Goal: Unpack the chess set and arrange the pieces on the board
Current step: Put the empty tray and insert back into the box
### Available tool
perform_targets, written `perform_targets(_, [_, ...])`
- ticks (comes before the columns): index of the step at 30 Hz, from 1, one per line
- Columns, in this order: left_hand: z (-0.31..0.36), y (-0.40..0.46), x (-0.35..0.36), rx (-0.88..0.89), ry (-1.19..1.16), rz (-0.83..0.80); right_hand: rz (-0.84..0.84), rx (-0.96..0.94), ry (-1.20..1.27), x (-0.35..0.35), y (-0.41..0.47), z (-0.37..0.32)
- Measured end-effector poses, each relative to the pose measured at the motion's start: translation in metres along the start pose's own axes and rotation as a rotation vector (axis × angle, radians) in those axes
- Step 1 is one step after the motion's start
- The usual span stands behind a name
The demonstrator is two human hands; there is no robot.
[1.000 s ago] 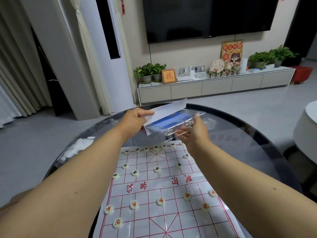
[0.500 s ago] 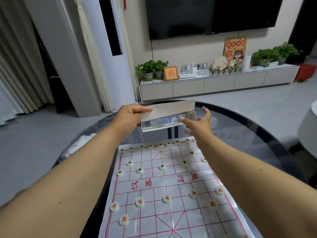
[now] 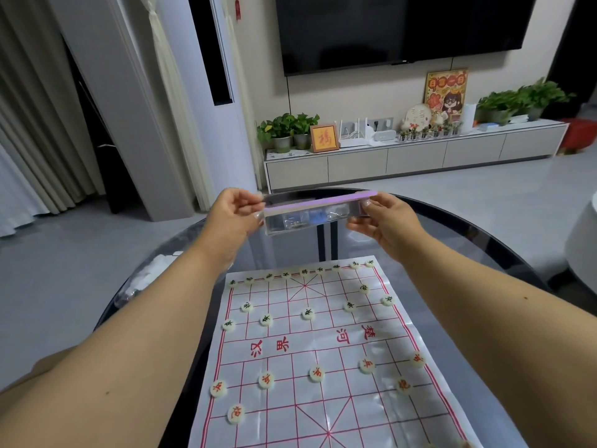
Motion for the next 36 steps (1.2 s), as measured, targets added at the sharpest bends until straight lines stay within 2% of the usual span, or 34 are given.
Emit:
perform_targets(2, [-0.011,-0.001,-0.008,0.012,0.107,-0.01,0.012,-0.016,0.002,-0.001,0.0,0.001])
perform_targets(5, [-0.017,-0.007,-0.008,-0.096,0.251,-0.103,0.016,-0.011,0.023,-0.001,0.001,0.003])
perform_targets(7, [-0.019,-0.01,-0.004,-0.163,0.23,-0.143,0.01,-0.01,0.021,0.0,0.002,0.005])
perform_targets(11, [-0.016,-0.01,0.004,-0.22,0.049,-0.073,0.006,-0.038,-0.08,0.002,0.004,0.006])
perform_targets(15, [-0.012,-0.003,0.008,-0.169,-0.041,0.003,0.035,-0.147,-0.375,0.009,0.0,0.003])
perform_targets(18, [-0.01,0.001,0.011,-0.132,-0.11,0.028,0.038,-0.249,-0.51,0.011,-0.002,-0.003])
perform_targets(23, [-0.003,-0.001,0.012,-0.112,-0.192,-0.021,-0.03,-0.326,-0.494,0.01,-0.008,-0.007])
perform_targets(32, [-0.003,-0.002,0.01,-0.076,-0.269,-0.074,0.028,-0.418,-0.666,0.011,-0.002,-0.011])
perform_targets(36, [-0.005,-0.001,0.012,-0.031,-0.149,-0.033,0.015,-0.486,-0.734,0.008,0.002,-0.006])
Point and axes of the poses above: each hand's wrist, its own y-axis towards the middle knuckle, its own x-axis out of the palm, z = x × y, the point moved 2 cm from there along y, towards the middle knuckle, and after that the axes turned 1 degree about -z, right-handed, at the moved point
